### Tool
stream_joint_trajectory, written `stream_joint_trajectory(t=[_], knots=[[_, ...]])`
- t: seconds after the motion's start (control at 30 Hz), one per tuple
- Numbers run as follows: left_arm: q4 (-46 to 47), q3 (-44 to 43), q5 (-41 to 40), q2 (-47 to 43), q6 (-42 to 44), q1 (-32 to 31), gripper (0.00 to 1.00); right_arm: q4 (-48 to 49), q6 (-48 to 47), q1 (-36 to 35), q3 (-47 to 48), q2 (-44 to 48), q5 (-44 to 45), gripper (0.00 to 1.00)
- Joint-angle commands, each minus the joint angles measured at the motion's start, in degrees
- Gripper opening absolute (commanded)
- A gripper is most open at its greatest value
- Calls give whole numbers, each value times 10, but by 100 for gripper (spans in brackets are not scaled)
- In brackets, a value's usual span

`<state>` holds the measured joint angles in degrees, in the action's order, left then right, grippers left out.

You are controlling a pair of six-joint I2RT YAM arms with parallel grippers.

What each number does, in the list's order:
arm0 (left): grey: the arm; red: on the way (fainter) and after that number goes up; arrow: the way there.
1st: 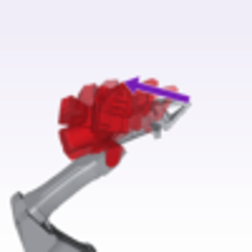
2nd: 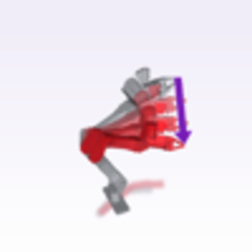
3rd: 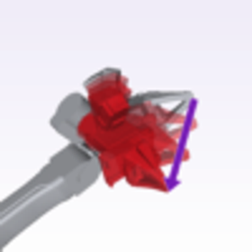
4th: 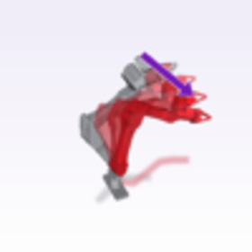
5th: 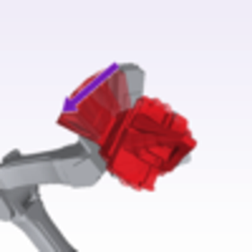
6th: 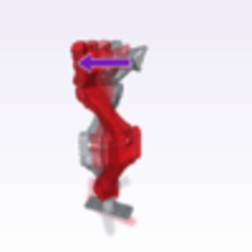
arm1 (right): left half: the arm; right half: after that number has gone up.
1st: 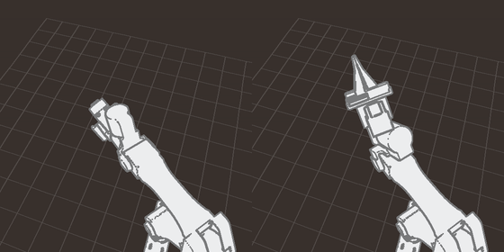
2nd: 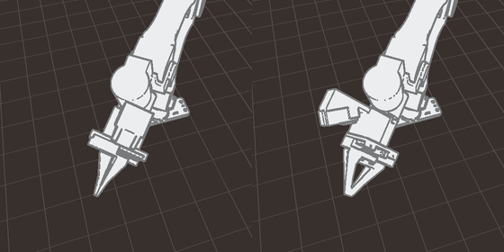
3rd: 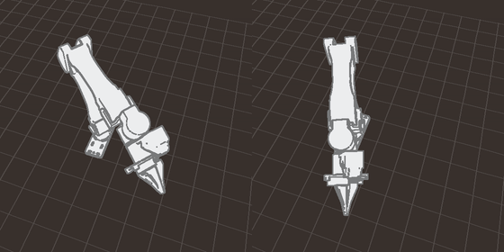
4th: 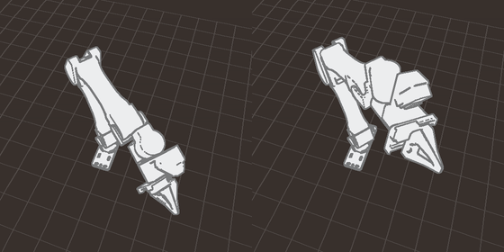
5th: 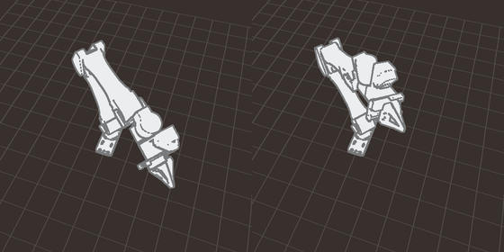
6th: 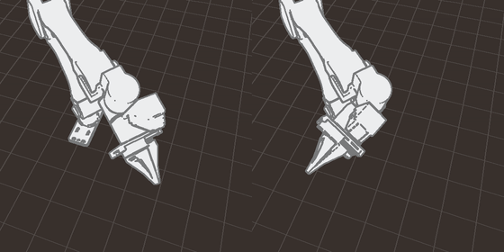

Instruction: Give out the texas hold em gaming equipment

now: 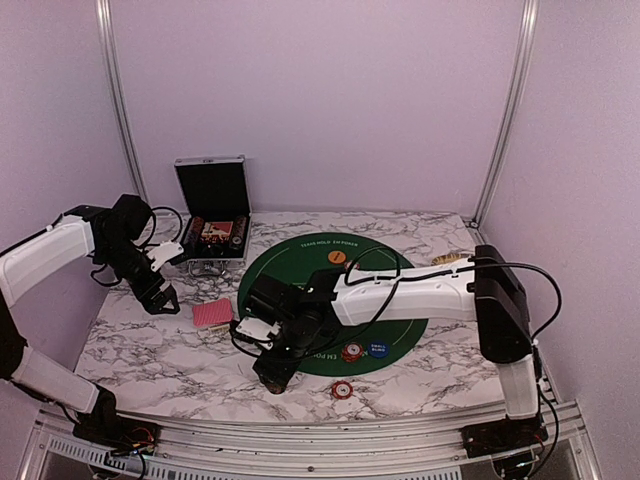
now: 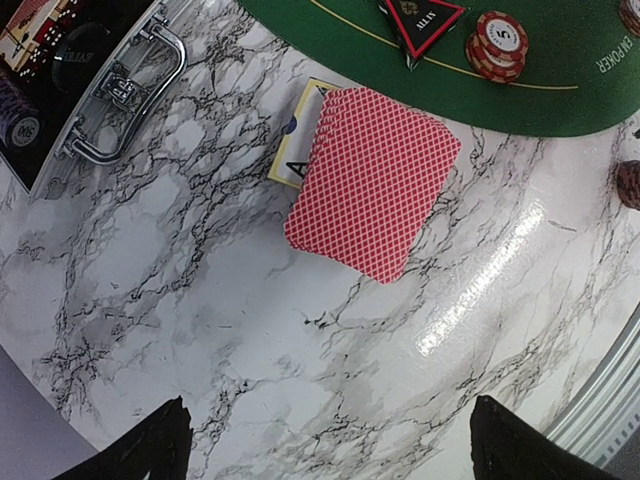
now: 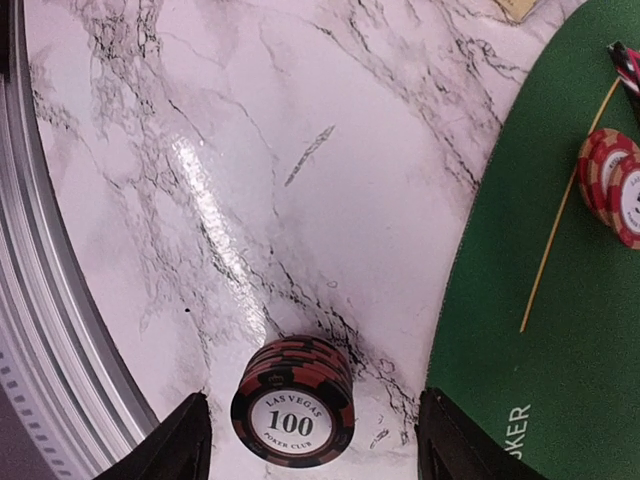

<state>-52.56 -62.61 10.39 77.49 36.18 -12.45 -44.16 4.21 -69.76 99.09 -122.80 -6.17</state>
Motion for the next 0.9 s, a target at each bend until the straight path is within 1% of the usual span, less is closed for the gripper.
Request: stream_joint_trajectory(t=[0.0,0.17,0.4,0.77,0.83,0.87], knots=[[2,0,-5,-11,-7,-1,99,-13,-9,-10,22,-17,-8,67],[2,-4,-7,-12,-9,-1,99,-8,-8,-11,20,-18,-7,65],[2,-4,-12,-15,-9,-1,99,-4,-6,-11,17,-21,-8,53],[2,-4,-13,-23,-8,-1,99,-5,-9,-11,16,-26,-11,53],[2,-5,-13,-23,-8,-1,99,-6,-10,-11,15,-27,-12,52],[2,-5,-12,-23,-7,-1,99,-6,-10,-11,15,-26,-11,51]])
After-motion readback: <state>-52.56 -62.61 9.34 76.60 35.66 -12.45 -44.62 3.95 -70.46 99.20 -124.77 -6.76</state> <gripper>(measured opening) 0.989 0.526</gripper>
